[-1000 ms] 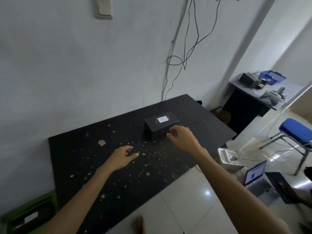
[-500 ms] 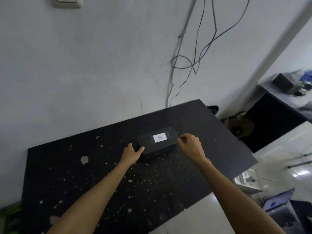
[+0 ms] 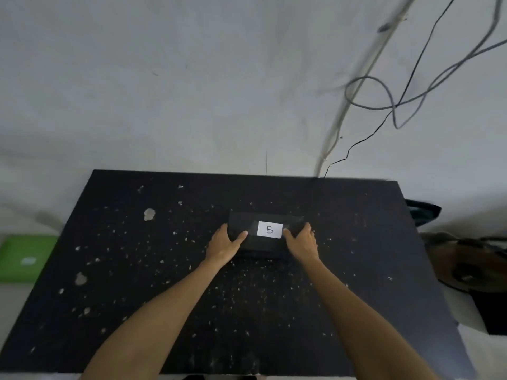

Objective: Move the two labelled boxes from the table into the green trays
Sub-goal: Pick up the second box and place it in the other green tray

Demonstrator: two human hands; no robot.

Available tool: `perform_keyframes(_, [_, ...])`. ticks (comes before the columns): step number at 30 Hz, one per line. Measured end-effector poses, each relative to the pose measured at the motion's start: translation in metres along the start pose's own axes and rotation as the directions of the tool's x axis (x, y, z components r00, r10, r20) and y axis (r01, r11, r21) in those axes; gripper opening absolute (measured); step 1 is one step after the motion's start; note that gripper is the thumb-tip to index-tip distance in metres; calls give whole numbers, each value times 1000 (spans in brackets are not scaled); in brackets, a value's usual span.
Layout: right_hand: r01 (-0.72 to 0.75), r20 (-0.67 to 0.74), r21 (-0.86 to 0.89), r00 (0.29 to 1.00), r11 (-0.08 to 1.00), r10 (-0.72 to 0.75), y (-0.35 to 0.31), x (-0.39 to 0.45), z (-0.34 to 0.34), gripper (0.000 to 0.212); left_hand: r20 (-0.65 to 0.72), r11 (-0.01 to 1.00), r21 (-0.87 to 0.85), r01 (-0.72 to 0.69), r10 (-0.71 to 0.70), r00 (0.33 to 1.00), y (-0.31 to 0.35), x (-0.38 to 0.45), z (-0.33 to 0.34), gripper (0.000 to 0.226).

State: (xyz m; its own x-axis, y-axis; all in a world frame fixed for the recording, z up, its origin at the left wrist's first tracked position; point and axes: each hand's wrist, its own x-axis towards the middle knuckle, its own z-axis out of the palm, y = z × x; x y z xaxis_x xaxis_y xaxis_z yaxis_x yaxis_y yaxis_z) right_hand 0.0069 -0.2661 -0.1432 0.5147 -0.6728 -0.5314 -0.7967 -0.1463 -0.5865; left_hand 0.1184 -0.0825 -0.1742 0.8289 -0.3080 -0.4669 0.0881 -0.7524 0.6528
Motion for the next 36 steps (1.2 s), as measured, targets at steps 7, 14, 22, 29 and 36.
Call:
perform_keyframes(7, [48, -82, 149, 996, 988, -36, 0, -1, -1, 79, -179, 986, -165, -2, -28, 983, 20, -6, 6, 83])
perform_keyframes(14, [408, -327, 238, 888, 881, -323, -55, -40, -51, 80, -455, 959, -178, -221, 119, 882, 93, -32, -55, 107])
perform_keyframes(22, [744, -569, 301, 643, 597, -514, -147, -108, -126, 87, -669, 862, -138, -487, 282, 688, 184, -95, -135, 105])
perform_keyframes(29, [829, -618, 302, 546, 470, -566, -194, -151, -156, 95, -801, 777, -73, -625, 327, 501, 228, -138, -191, 99])
perform_keyframes(36, [851, -647, 302, 514, 430, -563, -214, -175, -157, 88, -831, 724, -40, -688, 358, 425, 232, -155, -222, 94])
